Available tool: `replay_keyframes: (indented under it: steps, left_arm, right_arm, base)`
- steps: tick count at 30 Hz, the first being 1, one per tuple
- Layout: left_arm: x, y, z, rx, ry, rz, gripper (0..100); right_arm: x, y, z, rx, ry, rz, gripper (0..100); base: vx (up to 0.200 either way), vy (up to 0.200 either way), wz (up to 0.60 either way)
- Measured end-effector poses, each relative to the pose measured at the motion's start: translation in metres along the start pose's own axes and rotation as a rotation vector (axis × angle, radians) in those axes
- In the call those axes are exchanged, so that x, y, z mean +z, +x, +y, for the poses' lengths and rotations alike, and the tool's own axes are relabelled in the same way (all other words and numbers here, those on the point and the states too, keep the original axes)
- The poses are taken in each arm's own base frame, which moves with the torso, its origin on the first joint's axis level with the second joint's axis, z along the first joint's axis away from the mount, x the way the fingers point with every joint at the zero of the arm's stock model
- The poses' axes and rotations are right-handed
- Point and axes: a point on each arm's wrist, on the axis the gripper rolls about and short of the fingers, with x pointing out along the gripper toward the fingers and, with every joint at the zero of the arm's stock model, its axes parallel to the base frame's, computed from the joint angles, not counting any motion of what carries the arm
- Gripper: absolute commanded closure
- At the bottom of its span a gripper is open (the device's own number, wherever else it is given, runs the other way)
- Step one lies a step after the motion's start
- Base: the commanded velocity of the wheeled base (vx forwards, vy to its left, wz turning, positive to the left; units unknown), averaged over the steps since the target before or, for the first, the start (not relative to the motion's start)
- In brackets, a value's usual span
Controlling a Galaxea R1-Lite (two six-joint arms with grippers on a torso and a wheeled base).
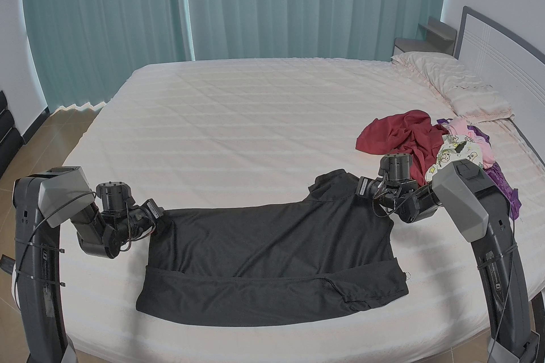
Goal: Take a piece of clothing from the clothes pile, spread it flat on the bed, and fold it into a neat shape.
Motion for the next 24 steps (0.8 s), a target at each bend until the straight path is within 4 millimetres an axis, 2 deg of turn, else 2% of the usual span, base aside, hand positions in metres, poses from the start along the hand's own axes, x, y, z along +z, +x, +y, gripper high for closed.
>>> replay_keyframes:
  steps: [6, 14, 24]
  left_arm:
    - [0.006, -0.006, -0.006, -0.033, 0.017, -0.058, 100]
    - [0.010, -0.010, -0.005, -0.040, 0.021, -0.081, 100]
    - [0.016, -0.013, 0.001, -0.034, 0.016, -0.104, 100]
  right_arm:
    - [0.012, -0.010, 0.003, -0.007, 0.017, -0.019, 100]
    - [0.018, -0.026, 0.000, -0.028, 0.019, -0.001, 100]
    - [0.022, -0.032, -0.002, -0.053, 0.021, -0.006, 100]
  base:
    - [0.000, 0.000, 0.00]
    - [0.000, 0.000, 0.00]
    - [0.000, 0.000, 0.00]
